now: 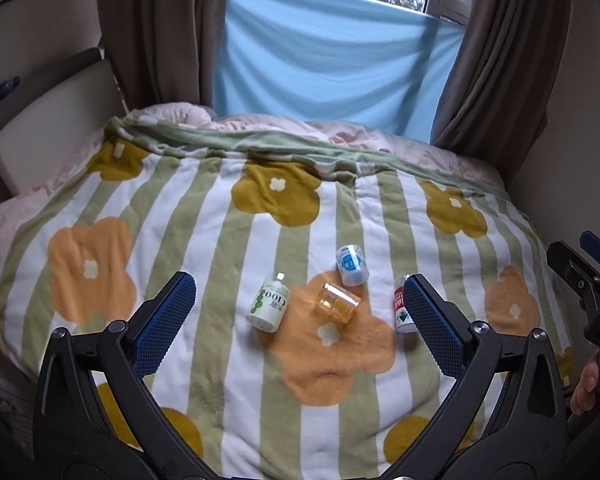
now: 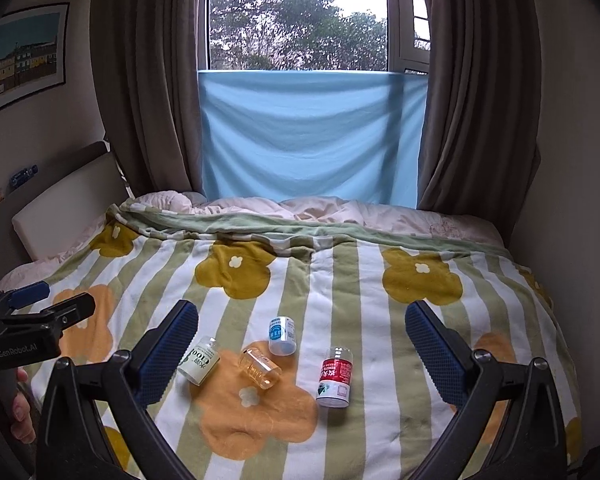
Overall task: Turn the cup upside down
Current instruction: 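Move the right tool down toward the clear orange-labelled cup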
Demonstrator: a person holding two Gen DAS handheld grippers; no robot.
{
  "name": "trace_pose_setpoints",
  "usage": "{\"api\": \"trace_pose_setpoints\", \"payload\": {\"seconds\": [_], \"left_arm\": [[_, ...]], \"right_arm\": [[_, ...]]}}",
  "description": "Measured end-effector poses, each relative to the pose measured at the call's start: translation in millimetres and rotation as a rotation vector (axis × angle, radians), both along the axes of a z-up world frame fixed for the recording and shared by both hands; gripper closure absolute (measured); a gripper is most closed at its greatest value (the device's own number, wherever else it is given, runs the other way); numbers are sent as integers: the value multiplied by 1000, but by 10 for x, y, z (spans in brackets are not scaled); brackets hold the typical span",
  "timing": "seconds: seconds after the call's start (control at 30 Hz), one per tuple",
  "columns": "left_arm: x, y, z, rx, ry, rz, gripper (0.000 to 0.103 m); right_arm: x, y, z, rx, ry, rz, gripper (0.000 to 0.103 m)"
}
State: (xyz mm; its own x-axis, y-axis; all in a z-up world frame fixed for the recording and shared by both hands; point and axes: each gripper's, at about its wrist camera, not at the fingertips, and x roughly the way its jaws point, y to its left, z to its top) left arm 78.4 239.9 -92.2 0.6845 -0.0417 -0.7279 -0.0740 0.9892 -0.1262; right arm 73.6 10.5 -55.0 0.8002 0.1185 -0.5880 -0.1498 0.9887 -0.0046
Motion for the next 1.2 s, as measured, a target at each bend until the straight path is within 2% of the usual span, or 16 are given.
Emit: {"api": "trace_pose_setpoints", "payload": {"seconds": [0.17,0.27,0.4,0.5,0.73,0.9,0.97,1.2], "left_arm": [[213,64,-593,-23,172,22,0],[290,89,-943,-10,260,42,0],[312,190,-1358,-23,356,82,0],[306,244,-1645,-26,409,113,0],[305,319,-2051,-32,479,172,0],[333,313,-2160,-63,500,208,0],[347,298,-2170,-65,502,217,0],[401,280,-2146,-79,492,239,0]], "right_arm": [[513,201,-515,-58,203,144,0],[883,340,-961,-104,338,231,0],[1372,588,-1701,-175,516,351,0],[1674,792,-2276,-223,643,422,0],[2094,1161,-3276,-384,805,533,1],[2209,1258,-3627,-468,886,609,13],[2244,1274,-3678,-490,897,631,14],[2412,1320,-3801,-547,938,672,30]]}}
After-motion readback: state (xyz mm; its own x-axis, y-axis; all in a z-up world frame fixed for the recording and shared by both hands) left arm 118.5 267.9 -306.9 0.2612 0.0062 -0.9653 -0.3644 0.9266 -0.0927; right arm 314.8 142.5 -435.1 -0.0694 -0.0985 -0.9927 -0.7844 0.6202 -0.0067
